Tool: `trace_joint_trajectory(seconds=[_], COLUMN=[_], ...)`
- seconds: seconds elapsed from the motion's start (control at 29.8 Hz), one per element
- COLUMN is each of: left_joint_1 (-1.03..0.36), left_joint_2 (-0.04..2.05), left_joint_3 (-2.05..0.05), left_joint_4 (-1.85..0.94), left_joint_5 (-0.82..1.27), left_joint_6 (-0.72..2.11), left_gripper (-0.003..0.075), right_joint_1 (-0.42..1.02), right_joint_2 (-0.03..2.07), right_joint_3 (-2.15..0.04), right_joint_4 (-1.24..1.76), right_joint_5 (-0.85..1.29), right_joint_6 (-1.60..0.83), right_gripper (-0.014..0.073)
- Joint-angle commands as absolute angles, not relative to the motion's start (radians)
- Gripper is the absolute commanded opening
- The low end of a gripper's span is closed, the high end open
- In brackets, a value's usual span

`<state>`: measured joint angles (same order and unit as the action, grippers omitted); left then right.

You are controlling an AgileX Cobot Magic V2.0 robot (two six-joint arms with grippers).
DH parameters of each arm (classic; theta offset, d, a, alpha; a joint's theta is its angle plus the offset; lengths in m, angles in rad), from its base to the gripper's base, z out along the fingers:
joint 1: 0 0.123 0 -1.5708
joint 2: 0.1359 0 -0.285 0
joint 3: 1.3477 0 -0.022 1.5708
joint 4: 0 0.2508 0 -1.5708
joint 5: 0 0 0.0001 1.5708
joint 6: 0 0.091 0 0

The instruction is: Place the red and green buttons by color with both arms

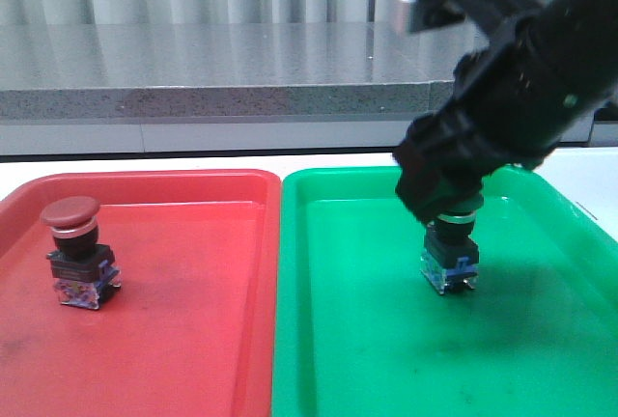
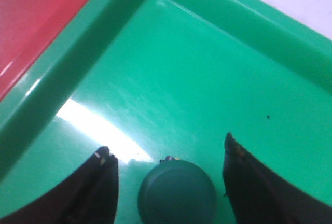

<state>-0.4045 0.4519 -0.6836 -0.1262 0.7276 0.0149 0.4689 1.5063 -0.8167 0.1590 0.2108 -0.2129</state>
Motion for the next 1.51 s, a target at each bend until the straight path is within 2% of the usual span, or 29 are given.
trace_joint_trajectory(seconds=[0.0,0.27,0.87,1.28,1.48], left_joint_1=[-0.413,-0.413,-0.413,-0.413,-0.413], left_joint_2=[0.457,0.457,0.457,0.457,0.457], left_joint_3=[-0.711,-0.711,-0.711,-0.711,-0.711], left_joint_4=[-0.142,-0.142,-0.142,-0.142,-0.142], left_joint_5=[0.658,0.658,0.658,0.658,0.658], left_joint_6=[0.008,0.008,0.008,0.008,0.008], left_gripper=[0.0473,0.0473,0.0473,0.0473,0.0473], right_joint_1=[0.471,0.471,0.471,0.471,0.471], right_joint_2=[1.409,1.27,0.891,0.581,0.505], right_joint_3=[-0.869,-0.91,-0.906,-0.763,-0.739], right_joint_4=[0.15,0.15,0.157,0.159,0.158], right_joint_5=[0.245,0.441,0.735,0.786,0.81], right_joint_6=[-0.222,-0.213,-0.166,-0.132,-0.132], right_gripper=[0.0465,0.0465,0.0459,0.0446,0.0446])
